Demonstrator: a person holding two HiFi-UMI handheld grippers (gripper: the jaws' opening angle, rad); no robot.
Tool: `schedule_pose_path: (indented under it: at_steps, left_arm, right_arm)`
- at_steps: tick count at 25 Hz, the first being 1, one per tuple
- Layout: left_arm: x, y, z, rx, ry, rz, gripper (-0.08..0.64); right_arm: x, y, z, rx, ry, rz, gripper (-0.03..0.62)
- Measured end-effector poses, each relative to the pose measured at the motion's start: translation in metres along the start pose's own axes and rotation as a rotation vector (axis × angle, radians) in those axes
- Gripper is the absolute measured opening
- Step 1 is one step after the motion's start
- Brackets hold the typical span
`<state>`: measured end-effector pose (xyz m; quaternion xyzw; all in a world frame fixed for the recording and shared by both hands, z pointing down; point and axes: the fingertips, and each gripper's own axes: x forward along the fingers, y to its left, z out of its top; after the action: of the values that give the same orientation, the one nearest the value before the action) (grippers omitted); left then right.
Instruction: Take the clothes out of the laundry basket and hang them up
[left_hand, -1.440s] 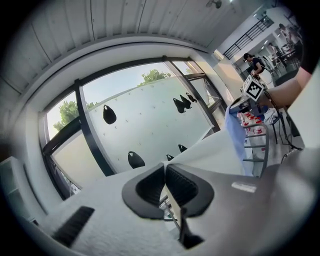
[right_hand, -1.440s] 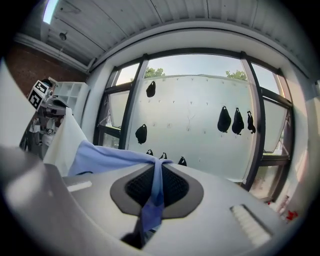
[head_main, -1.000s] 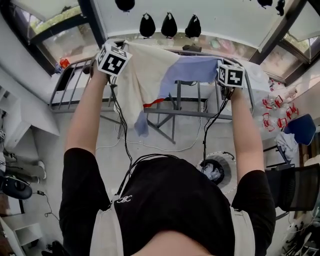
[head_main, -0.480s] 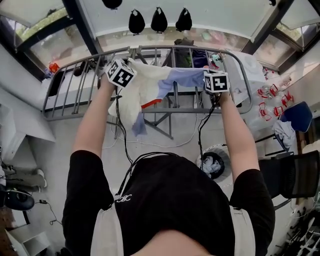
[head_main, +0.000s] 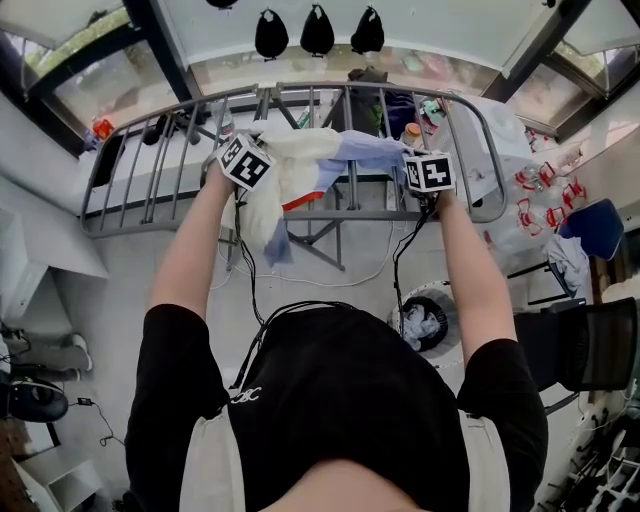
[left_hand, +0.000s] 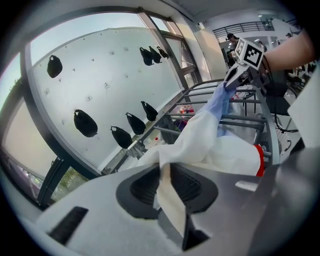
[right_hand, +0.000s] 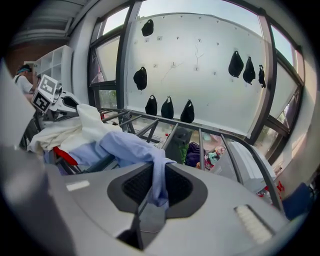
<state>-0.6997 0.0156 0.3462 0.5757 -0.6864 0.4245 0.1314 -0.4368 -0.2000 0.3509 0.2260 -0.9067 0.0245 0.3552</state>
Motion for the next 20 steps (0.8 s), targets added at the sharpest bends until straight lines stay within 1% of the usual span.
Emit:
schedule_pose_path:
  at_steps: [1,2,3,4,5,8,11,13,14,17,20]
  left_arm:
    - [0.0,0.001,0.0,-0.002,-0.012,0.002,0.114]
    - [-0.001,0.001,0.001,-0.005,-0.027,0.004,0.168]
    - [-0.004,0.001,0.003,-0.01,-0.044,0.003,0.194]
    - [-0.008,0.001,0.004,-0.02,-0.062,0.0,0.206]
    - [-0.013,0.002,0.006,-0.033,-0.081,-0.002,0.216]
    - [-0.031,0.009,0.014,-0.095,-0.154,0.013,0.224]
    - [-0.061,0.021,0.031,-0.181,-0.259,0.056,0.216]
    - [-0.084,0.024,0.046,-0.236,-0.335,0.069,0.19]
    - [-0.096,0.024,0.053,-0.259,-0.373,0.074,0.176]
    - [-0.133,0.019,0.077,-0.317,-0.483,0.096,0.113]
    - [-0.163,0.009,0.094,-0.381,-0.569,0.109,0.055]
  right_arm:
    - [0.0,0.003,0.0,-0.002,-0.005,0.017,0.102]
    - [-0.001,0.005,0.0,-0.005,-0.01,0.033,0.141]
    - [-0.003,0.007,0.001,-0.009,-0.018,0.047,0.172]
    - [-0.005,0.009,0.003,-0.012,-0.03,0.058,0.202]
    - [-0.008,0.011,0.006,-0.013,-0.047,0.066,0.213]
    - [-0.02,0.011,0.021,0.004,-0.134,0.066,0.219]
    - [-0.039,0.009,0.046,0.031,-0.261,0.049,0.219]
    - [-0.058,0.011,0.064,0.041,-0.356,0.047,0.211]
    - [-0.069,0.012,0.072,0.052,-0.405,0.047,0.197]
    - [-0.105,0.011,0.092,0.096,-0.534,0.031,0.174]
    - [-0.133,0.009,0.098,0.125,-0.601,-0.004,0.162]
